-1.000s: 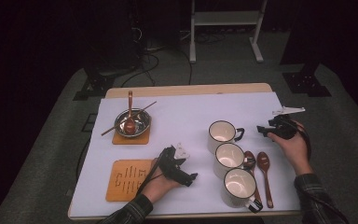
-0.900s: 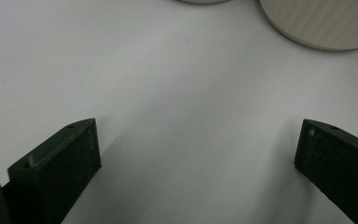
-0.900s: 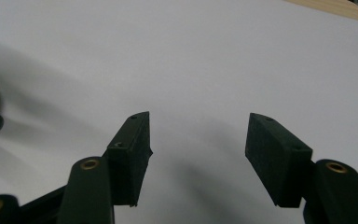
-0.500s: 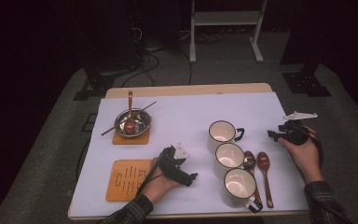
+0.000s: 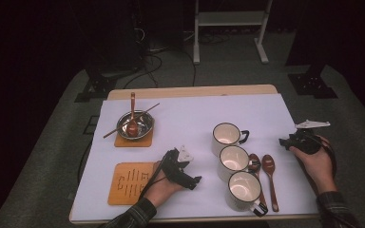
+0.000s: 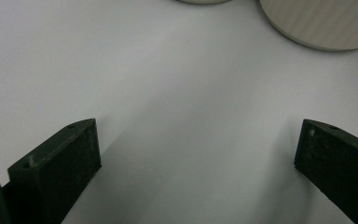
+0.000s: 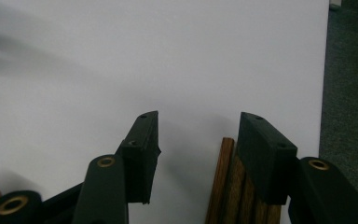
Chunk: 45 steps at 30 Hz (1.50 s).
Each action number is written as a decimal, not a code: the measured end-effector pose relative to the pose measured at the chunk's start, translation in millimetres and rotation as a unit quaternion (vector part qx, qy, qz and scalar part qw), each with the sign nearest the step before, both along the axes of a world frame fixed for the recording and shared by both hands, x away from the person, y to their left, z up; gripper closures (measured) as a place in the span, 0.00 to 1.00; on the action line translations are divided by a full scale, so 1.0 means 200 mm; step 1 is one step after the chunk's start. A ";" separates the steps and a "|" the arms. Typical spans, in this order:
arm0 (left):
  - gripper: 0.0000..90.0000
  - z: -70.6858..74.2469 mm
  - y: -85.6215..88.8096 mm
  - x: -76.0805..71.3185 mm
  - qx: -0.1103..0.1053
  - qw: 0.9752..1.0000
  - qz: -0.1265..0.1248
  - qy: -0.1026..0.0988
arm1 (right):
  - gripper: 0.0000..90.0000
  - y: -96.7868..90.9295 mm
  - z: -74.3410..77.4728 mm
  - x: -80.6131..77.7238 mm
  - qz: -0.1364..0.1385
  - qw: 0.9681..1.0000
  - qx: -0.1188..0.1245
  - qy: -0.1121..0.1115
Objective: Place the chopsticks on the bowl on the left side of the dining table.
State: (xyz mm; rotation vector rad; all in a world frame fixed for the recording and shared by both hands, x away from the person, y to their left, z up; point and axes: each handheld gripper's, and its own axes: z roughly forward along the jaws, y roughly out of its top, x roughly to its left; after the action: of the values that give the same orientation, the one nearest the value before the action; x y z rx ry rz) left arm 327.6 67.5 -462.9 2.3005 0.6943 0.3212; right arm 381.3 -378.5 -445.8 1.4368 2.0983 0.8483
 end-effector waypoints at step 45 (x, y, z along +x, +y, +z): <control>0.00 0.00 0.00 0.00 -0.001 1.000 0.000 0.001 | 0.90 0.02 -0.03 -0.01 -0.001 0.999 0.024 0.024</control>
State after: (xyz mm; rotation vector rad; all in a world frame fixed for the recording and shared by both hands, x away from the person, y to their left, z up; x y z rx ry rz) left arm 327.8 67.4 -463.0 2.2994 0.6958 0.3183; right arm 379.8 -375.3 -451.7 1.4982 2.1253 0.8780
